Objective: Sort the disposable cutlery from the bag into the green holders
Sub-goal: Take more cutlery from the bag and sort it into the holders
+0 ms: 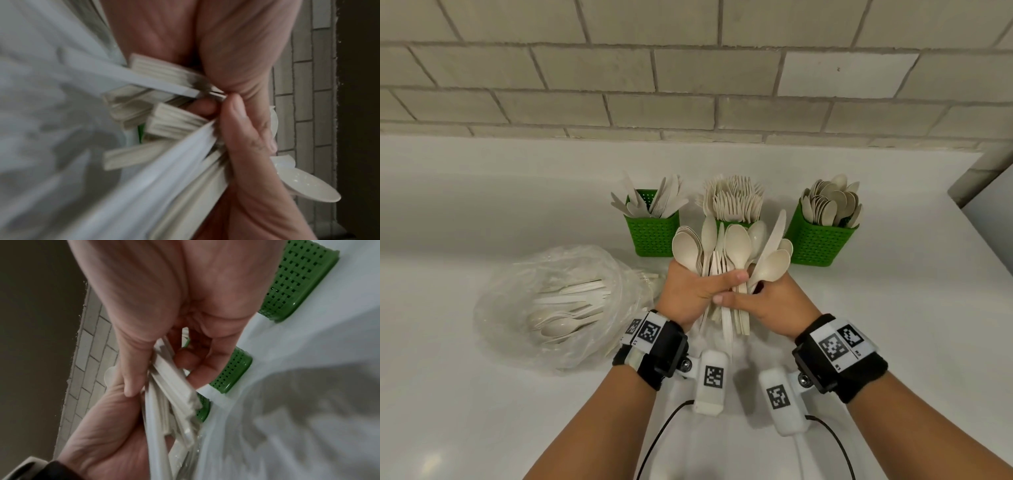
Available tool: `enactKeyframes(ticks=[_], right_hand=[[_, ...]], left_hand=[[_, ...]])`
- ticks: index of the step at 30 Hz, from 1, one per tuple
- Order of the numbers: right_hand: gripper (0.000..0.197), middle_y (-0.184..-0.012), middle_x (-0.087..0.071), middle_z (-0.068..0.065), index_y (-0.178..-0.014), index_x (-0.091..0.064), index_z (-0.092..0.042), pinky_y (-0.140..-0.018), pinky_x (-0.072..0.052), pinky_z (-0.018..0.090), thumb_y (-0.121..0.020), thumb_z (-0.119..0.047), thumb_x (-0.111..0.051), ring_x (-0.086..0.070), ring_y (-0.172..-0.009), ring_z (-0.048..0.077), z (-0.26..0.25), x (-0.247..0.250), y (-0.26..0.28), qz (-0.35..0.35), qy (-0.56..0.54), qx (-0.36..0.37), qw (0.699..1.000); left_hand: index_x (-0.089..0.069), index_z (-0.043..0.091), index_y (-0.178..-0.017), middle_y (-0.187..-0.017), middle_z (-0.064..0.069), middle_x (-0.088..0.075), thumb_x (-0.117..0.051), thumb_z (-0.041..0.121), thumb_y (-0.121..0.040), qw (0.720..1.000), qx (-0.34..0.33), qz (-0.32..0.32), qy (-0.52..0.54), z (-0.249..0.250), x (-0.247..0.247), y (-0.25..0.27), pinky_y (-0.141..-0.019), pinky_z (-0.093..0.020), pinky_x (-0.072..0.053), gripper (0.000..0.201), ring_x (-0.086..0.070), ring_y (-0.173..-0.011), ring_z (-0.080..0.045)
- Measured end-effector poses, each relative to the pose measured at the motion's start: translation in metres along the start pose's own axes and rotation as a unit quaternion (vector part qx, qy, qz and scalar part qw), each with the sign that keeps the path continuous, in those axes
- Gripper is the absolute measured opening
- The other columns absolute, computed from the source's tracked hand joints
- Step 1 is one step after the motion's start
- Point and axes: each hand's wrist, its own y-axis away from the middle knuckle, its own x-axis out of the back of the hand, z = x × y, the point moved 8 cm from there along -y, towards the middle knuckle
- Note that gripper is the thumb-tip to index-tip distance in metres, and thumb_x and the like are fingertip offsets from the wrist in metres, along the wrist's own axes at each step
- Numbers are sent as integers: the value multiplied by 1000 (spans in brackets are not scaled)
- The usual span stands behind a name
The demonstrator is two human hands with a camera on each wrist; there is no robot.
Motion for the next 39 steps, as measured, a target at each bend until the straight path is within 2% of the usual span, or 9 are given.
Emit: enactKeyframes(ticks=[6, 10, 12, 16, 20, 23, 28, 35, 39], right_hand=[[21, -98, -75, -1, -105, -70, -13, -86, -54, 22, -84, -9, -73, -69, -97, 7, 3, -9, 7, -24, -26, -28, 999], [22, -105, -70, 9, -107, -67, -8, -97, -51, 41, -88, -19, -65, -65, -105, 19, 8, -9, 0, 9, 4, -25, 1000], [27, -97, -69, 3, -95, -67, -19, -97, -50, 41, -78, -40, -64, -65, -99, 14, 5, -10, 0, 17, 1, -12, 1000], [34, -102, -70, 8, -98, -66, -24, -91, -53, 52, -69, -38, -76, -66, -104, 24, -1, -13, 5, 1, -11, 13, 1000], [30, -98, -71, -4, -99, -67, -25, -89, -55, 43, -71, -32, -79, -67, -99, 10, 2, -11, 3, -36, 84, 3, 996], [33, -93, -71, -7, -96, -65, -27, -83, -56, 38, -68, -35, -81, -67, -93, 6, 8, -8, 1, -31, 122, -23, 992], [36, -89, -73, -1, -88, -72, -14, -79, -57, 38, -56, -12, -86, -69, -88, 13, -3, -18, 7, -75, 127, 5, 989], [24, -89, -59, 10, -78, -59, -31, -74, -47, 40, -67, -27, -81, -57, -86, 29, -26, 0, 8, 79, 253, 36, 963], [44, -93, -71, 3, -100, -70, -12, -74, -47, 26, -67, -38, -59, -63, -86, 17, -3, -6, 4, 34, 285, 21, 958]], left_hand=[[-77, 31, -94, -104, -1, -75, -86, 20, -68, 999, -4, 33, -16, 3, 2, -1, -90, -36, -55, 30, -69, -105, -20], [-71, 3, -105, -105, -15, -73, -81, -8, -69, 999, 25, -22, -11, -5, -14, 5, -84, -36, -57, 40, -70, -102, -27], [-73, 10, -104, -107, -14, -73, -78, -11, -71, 998, 44, -37, -9, -13, -16, 8, -86, -36, -56, 39, -70, -103, -25], [-71, 16, -111, -113, -15, -71, -89, 14, -66, 993, 71, -89, 29, -27, -18, 12, -95, -48, -52, 49, -65, -111, -29], [-69, 15, -111, -107, -1, -71, -86, 4, -65, 977, 57, -203, -27, -24, -28, 22, -91, -27, -50, 50, -65, -108, -14], [-65, 0, -108, -103, -8, -71, -81, -12, -66, 982, 42, -162, -88, -23, -22, 23, -87, -26, -52, 47, -67, -102, -16], [-73, 17, -92, -92, -4, -74, -83, -4, -68, 997, 9, -61, -34, -16, -7, 17, -81, -30, -55, 34, -70, -94, -18], [-68, -9, -103, -99, -23, -71, -79, -7, -71, 992, -68, 13, -109, -4, 1, 8, -81, -26, -55, 33, -68, -91, -16], [-71, -2, -93, -85, -10, -73, -79, -3, -71, 988, -55, 39, -140, -14, 3, 9, -73, -26, -55, 23, -69, -82, -15]])
